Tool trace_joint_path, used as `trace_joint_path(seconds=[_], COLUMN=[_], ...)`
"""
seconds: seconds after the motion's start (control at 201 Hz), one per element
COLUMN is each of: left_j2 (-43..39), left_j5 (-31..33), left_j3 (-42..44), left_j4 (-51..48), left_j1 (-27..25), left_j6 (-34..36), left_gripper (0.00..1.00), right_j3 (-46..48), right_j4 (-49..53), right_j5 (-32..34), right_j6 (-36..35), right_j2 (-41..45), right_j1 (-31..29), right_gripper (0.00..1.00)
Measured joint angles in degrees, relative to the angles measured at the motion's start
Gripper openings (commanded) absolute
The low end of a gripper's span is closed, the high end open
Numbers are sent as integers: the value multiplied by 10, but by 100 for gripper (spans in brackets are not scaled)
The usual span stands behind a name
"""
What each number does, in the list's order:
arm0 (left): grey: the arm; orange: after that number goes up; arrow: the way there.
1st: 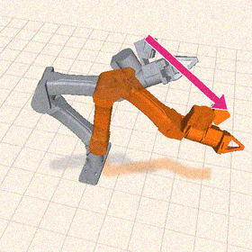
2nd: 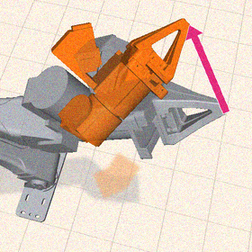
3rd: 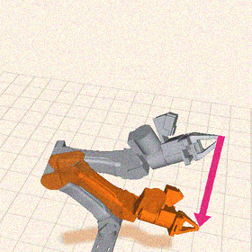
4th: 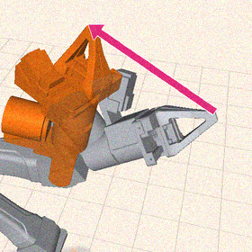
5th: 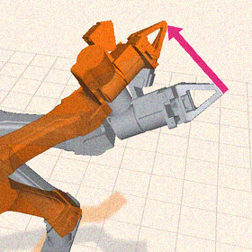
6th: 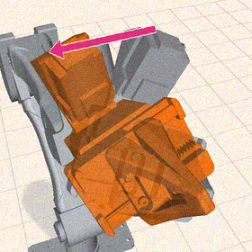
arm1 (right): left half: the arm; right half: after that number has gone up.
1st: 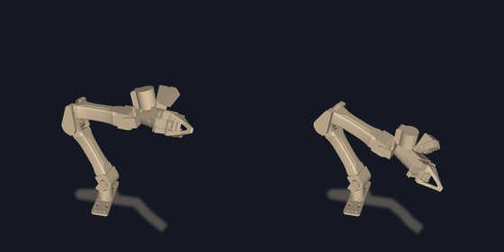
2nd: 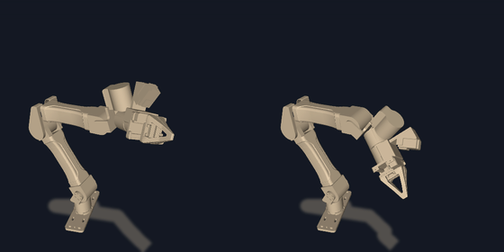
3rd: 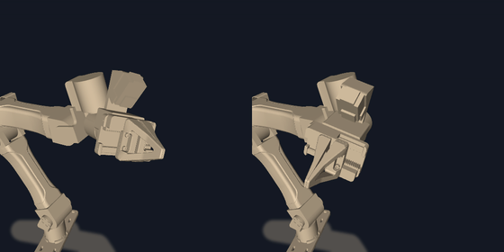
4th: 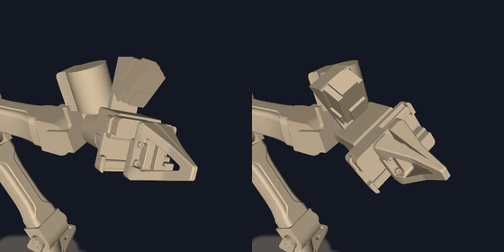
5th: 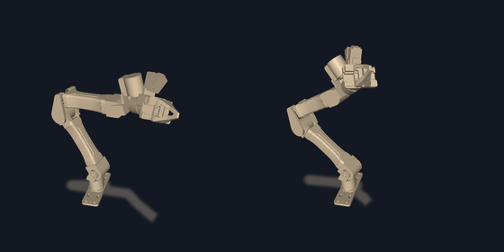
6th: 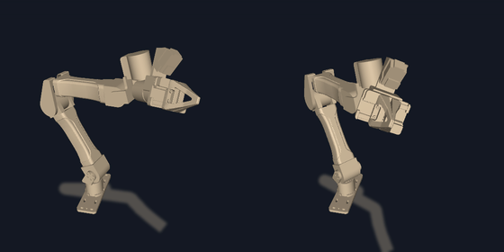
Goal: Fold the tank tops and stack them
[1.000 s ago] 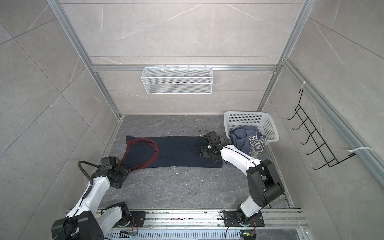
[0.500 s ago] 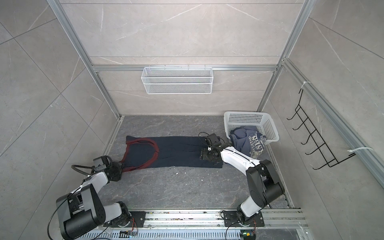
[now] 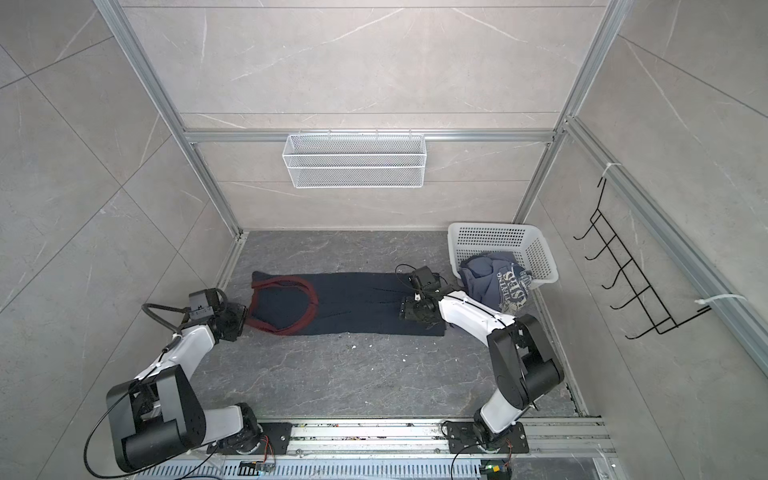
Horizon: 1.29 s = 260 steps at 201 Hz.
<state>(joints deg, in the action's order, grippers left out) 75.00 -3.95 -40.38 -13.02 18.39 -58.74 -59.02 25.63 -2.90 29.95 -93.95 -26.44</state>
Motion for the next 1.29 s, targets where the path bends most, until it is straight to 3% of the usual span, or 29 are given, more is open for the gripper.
trace_joint_path(seconds=[0.637,0.881,1.04,1.14,1.294], left_j2=[160,180,169,120,12], left_j5=[74,113,139,170,224], left_j3=[-149,-158,-157,-150,-139], left_j4=[-140,-173,-197,-219,-261], left_j1=[-1,-1,-2,-12,-94], left_j6=[1,-3,0,8,19], left_gripper=[47,47,51,54,55], right_j3=[-5,-14,-14,-15,-14], right_j4=[2,14,17,16,15], right_j5=[3,25,25,23,14], right_j6=[0,5,9,9,9], right_j2=[-13,-30,-42,-42,-42], right_j1=[1,20,58,61,60], right_gripper=[78,77,77,76,76])
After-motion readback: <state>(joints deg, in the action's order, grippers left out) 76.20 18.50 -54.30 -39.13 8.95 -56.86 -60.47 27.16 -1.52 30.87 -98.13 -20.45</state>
